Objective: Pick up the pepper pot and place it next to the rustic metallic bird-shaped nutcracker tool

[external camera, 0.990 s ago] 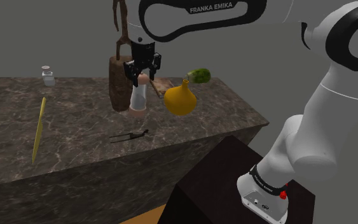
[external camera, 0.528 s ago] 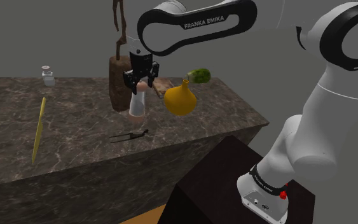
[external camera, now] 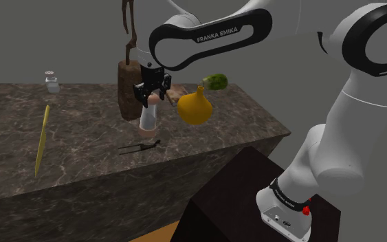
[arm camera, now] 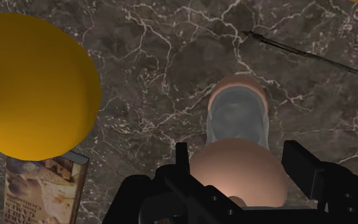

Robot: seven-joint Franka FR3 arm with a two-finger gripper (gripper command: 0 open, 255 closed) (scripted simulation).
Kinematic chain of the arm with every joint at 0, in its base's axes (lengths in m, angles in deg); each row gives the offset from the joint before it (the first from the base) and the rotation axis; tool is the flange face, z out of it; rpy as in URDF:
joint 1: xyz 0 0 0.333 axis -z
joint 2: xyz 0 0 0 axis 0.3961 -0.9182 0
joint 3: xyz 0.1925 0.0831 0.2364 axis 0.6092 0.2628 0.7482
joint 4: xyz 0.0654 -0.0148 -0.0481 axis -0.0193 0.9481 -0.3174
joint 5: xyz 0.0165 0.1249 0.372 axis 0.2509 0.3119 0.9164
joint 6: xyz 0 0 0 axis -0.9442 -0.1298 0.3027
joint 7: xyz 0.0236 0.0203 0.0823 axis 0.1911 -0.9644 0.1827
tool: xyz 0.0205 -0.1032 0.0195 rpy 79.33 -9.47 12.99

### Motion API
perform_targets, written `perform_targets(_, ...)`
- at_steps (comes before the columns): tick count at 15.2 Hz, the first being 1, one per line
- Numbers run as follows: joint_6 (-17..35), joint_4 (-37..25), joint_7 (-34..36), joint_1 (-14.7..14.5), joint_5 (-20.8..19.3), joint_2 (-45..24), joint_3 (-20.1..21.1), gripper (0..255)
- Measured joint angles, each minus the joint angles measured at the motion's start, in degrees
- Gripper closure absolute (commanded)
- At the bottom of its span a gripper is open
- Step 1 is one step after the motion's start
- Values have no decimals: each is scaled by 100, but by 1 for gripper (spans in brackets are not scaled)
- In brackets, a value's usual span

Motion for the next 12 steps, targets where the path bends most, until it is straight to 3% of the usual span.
perform_targets(2, 3, 2, 1, 0, 0, 0, 0, 255)
perform_targets(3, 3, 3, 1, 0, 0, 0, 0, 0)
perform_targets(9, 5, 3, 1, 0, -1, 1, 0, 0)
perform_targets(12, -397, -336, -33, -33, 44, 70, 29, 0)
